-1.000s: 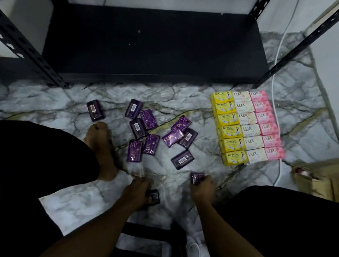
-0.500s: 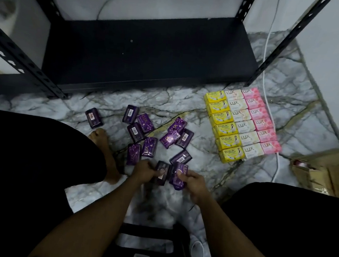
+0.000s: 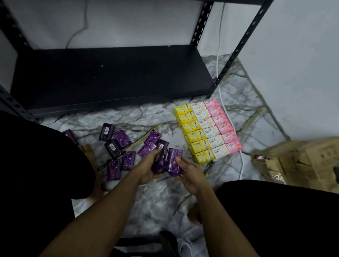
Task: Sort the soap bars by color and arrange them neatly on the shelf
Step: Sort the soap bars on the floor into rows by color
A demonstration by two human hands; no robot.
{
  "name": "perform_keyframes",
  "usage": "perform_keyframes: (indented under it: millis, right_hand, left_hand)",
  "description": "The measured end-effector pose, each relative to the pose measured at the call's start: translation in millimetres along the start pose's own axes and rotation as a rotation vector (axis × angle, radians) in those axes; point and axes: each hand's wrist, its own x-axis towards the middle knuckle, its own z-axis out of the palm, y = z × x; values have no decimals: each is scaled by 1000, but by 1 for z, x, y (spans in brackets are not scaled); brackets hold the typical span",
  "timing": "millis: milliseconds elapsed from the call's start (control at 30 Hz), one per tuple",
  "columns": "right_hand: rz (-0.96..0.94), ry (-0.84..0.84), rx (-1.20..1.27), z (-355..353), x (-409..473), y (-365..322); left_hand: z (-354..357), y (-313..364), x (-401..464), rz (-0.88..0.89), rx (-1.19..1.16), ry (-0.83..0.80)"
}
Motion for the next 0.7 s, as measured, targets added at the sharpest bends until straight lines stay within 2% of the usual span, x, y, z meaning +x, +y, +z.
perform_keyframes:
  millis: [133,233,333,467,700]
  right_hand:
    - [-53,17,27,2,-11,-17]
    - [-78,44,37,-5,-18,-32]
    - [-73,-22,-19,-14,-22,-45]
    - [-62,-171,-171,-13,-31,-60]
    - [-103,-154,-358,8,-30,-59]
  left_hand:
    - [8,6,-1,52,88,-54]
    - [9,11,-4,46,20,-90]
    - [6,15,-7,16,-102,-143]
    - [-1,18,-10,5,-127,-172]
    - [1,24,-18,20,66,-166]
